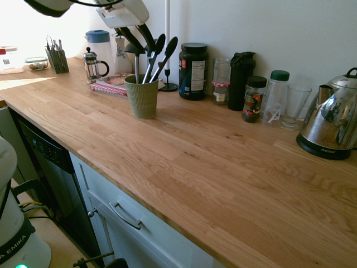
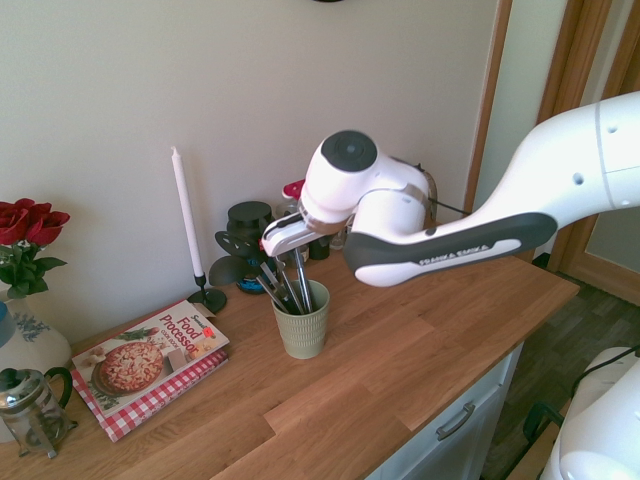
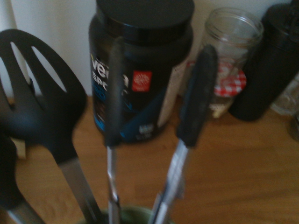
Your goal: Put the tongs back in the holder
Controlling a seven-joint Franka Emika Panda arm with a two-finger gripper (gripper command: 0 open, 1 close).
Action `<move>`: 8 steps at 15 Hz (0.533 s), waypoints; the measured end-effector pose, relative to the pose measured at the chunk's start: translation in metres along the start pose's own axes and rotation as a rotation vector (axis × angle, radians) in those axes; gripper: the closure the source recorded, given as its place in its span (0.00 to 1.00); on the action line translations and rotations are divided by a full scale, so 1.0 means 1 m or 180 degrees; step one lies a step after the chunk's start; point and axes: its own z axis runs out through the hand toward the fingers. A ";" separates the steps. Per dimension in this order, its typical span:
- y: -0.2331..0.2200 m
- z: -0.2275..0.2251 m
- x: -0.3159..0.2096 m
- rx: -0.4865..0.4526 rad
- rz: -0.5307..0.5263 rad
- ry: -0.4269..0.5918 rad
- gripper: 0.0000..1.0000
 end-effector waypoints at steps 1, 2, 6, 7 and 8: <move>0.014 -0.007 0.014 -0.0127 -0.0070 -0.0206 0.00; 0.029 -0.011 0.029 -0.0280 -0.0145 -0.0393 0.00; 0.084 0.010 0.039 -0.0756 -0.0524 -0.1153 0.00; 0.094 0.019 0.030 -0.0845 -0.0652 -0.1319 0.00; 0.102 0.025 0.023 -0.0913 -0.0750 -0.1424 0.00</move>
